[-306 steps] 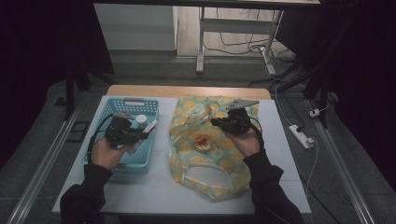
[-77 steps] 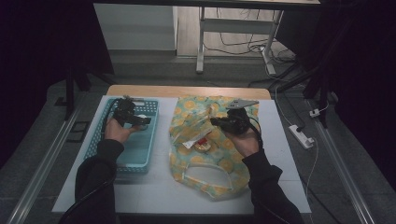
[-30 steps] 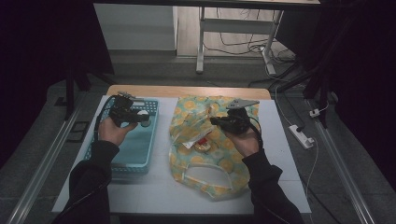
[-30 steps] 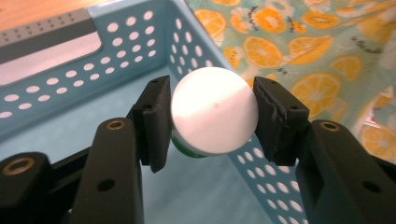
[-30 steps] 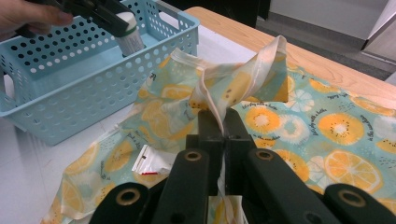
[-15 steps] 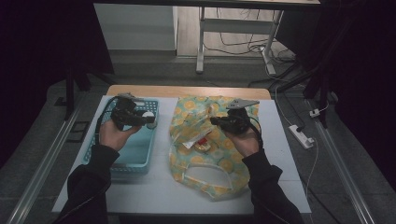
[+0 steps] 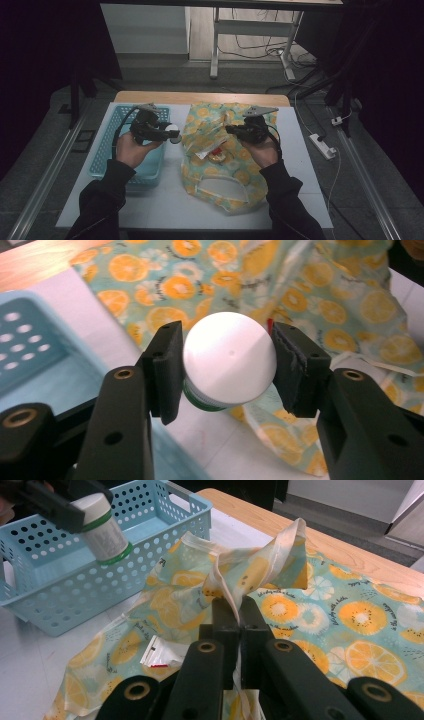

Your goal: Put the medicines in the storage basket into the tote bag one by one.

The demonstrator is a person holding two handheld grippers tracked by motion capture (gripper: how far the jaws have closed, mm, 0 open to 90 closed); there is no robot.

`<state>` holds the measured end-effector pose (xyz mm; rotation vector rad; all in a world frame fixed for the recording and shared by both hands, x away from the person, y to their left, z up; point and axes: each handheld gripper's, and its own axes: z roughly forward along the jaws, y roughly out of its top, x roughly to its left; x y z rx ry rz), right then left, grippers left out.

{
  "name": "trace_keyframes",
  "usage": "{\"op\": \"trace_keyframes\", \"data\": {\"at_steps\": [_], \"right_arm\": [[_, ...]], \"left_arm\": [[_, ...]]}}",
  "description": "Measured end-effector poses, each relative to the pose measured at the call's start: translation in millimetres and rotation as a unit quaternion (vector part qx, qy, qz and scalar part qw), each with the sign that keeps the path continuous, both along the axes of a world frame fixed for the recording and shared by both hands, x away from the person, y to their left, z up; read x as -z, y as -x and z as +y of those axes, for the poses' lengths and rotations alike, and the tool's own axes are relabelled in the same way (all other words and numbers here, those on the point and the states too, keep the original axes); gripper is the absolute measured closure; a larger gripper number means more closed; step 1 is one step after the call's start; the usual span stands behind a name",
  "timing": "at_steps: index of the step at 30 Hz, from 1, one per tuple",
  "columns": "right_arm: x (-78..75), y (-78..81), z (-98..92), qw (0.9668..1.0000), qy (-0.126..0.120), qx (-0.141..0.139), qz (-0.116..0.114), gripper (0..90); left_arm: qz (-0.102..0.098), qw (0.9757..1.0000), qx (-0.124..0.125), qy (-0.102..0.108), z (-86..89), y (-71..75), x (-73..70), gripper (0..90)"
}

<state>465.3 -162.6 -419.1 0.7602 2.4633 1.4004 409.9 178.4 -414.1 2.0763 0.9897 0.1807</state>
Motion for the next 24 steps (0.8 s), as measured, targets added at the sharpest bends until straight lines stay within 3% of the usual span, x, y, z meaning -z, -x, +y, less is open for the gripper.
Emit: {"op": "trace_keyframes", "data": {"at_steps": [13,24], "right_arm": [[1.3,-0.8,0.5,1.0000,0.002,0.001,0.001,89.7],[1.7,-1.4,-0.2,1.0000,0.001,0.002,0.001,89.7]], "left_arm": [[-0.004,0.9981,0.061,-0.012,-46.3,6.3,1.9,49.7],[-0.006,0.9959,0.088,-0.017,-78.0,3.7,7.5,49.7]]}}
